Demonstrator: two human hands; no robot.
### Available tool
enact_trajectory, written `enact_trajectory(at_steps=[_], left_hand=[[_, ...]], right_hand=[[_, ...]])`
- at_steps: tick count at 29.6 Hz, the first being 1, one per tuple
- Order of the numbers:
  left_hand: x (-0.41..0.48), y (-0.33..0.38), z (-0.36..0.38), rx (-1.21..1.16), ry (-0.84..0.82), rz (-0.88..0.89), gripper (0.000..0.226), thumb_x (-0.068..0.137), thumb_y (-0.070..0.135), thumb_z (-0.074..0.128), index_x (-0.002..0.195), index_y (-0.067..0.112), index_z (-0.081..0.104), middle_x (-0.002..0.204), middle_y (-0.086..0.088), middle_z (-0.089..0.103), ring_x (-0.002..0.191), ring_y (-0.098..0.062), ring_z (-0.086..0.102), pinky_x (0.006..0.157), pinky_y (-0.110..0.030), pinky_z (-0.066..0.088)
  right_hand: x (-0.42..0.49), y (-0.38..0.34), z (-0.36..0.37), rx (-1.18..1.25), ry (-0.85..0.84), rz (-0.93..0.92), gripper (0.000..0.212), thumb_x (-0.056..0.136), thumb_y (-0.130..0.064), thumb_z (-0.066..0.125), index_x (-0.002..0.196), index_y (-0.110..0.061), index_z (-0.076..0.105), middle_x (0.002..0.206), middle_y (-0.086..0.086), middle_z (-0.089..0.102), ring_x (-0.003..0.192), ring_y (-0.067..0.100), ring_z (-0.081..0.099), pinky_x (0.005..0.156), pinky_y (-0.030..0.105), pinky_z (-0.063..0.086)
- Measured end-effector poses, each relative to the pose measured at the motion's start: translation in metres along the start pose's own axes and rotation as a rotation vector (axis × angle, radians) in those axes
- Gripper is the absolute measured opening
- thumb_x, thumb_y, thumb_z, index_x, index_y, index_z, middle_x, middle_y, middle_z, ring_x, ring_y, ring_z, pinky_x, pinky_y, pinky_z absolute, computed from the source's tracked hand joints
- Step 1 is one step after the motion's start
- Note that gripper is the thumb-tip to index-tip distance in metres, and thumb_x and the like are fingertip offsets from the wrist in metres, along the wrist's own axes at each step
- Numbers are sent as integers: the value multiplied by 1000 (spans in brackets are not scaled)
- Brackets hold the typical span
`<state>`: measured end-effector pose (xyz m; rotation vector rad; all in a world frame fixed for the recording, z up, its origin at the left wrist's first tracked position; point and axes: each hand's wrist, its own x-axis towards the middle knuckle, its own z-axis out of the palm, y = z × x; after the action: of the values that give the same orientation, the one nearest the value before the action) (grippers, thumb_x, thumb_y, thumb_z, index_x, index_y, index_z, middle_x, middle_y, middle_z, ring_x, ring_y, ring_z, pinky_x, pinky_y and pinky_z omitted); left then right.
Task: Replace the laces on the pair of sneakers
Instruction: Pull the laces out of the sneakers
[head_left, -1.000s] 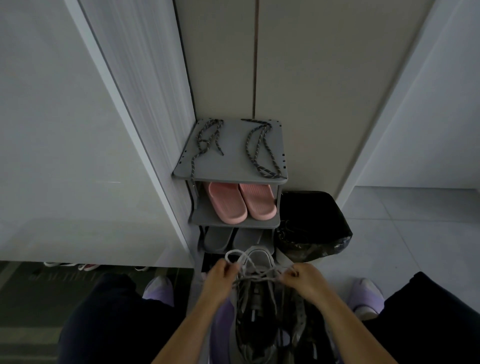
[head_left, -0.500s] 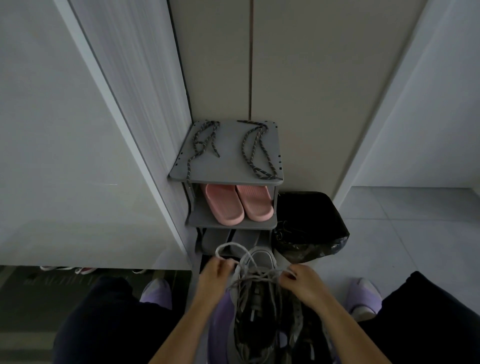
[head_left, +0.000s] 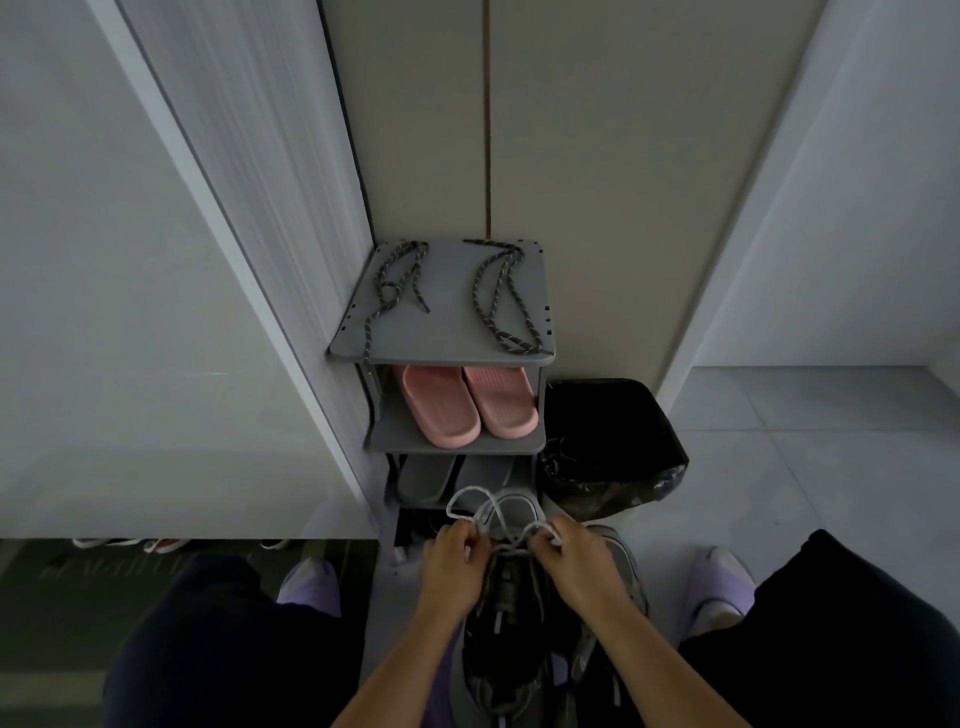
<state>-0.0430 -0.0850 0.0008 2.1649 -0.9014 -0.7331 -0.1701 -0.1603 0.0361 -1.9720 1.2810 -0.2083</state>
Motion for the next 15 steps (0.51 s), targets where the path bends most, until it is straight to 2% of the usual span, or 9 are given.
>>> enact_trajectory(at_steps=[2, 4, 8, 11, 15], left_hand=[[-6, 2, 2, -42, 1, 24, 36, 92, 14, 50, 62, 27, 34, 75, 5, 42, 79, -18, 46, 65, -20, 27], [-10, 3, 3, -33, 14, 46, 37, 92, 12, 48, 62, 26, 33, 72, 7, 39, 74, -16, 43, 66, -23, 29], [-17, 1, 3, -51, 68, 32, 37, 93, 11, 46, 61, 22, 30, 67, 5, 38, 62, -8, 39, 55, -21, 27], [-20, -2, 2, -58, 90, 10, 37, 94, 11, 45, 61, 21, 30, 65, 5, 38, 60, -5, 39, 51, -21, 27], [-14, -4, 2, -34, 76, -49, 36, 94, 11, 43, 62, 19, 29, 63, 2, 38, 57, -7, 38, 48, -18, 25]], right_hand=[[-3, -3, 1, -57, 21, -15, 18, 92, -24, 48, 78, -13, 46, 76, 0, 50, 80, 25, 57, 63, 27, 31], [-6, -4, 2, -84, 31, -29, 18, 92, -23, 46, 78, -13, 43, 77, 0, 49, 80, 26, 58, 63, 25, 30], [-13, -3, 6, -80, 31, -13, 15, 92, -25, 48, 81, -15, 45, 76, 0, 51, 69, 16, 47, 61, 24, 32], [-11, -5, 9, -118, 30, -28, 15, 91, -24, 47, 80, -15, 44, 70, -4, 47, 69, 16, 45, 62, 25, 32], [-5, -1, 3, -61, -26, 63, 15, 89, -25, 49, 81, -13, 45, 77, 1, 54, 71, 20, 51, 60, 27, 35]])
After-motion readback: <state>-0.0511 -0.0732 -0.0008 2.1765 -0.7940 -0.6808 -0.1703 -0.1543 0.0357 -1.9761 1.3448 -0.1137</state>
